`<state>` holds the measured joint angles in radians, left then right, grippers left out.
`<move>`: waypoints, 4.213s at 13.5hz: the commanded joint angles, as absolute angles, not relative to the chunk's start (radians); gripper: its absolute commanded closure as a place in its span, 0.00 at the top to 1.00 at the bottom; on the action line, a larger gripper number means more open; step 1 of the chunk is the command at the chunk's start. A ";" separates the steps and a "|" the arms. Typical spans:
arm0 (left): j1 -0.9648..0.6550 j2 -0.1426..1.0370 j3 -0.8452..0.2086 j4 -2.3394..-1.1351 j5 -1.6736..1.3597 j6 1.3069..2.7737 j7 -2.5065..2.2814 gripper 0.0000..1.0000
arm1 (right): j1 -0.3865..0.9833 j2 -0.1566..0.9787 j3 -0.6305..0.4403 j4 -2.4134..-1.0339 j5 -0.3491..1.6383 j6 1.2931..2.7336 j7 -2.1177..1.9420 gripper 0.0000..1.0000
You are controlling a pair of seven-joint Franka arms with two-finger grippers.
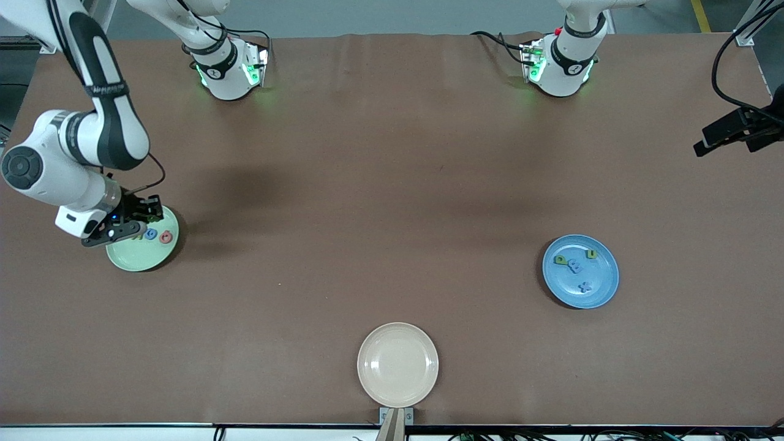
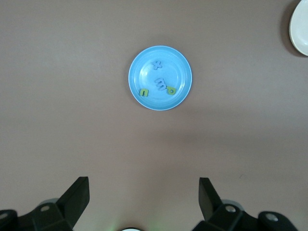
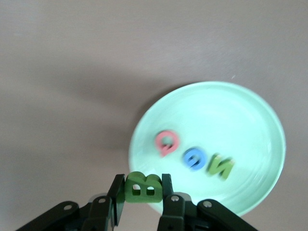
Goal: Sort upper and lower case letters into plates
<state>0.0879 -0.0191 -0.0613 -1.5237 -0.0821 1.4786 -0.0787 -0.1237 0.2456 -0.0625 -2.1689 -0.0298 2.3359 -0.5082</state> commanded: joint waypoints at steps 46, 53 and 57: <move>0.104 -0.020 -0.100 -1.494 -0.052 1.430 -0.089 1.00 | -0.040 0.026 -0.040 -1.454 0.034 1.574 -0.017 1.00; 0.106 -0.021 -0.100 -1.494 -0.054 1.430 -0.087 1.00 | -0.035 0.026 -0.035 -1.454 0.003 1.574 -0.018 1.00; 0.106 -0.021 -0.100 -1.494 -0.055 1.430 -0.089 1.00 | -0.037 0.026 -0.037 -1.454 0.003 1.574 -0.020 1.00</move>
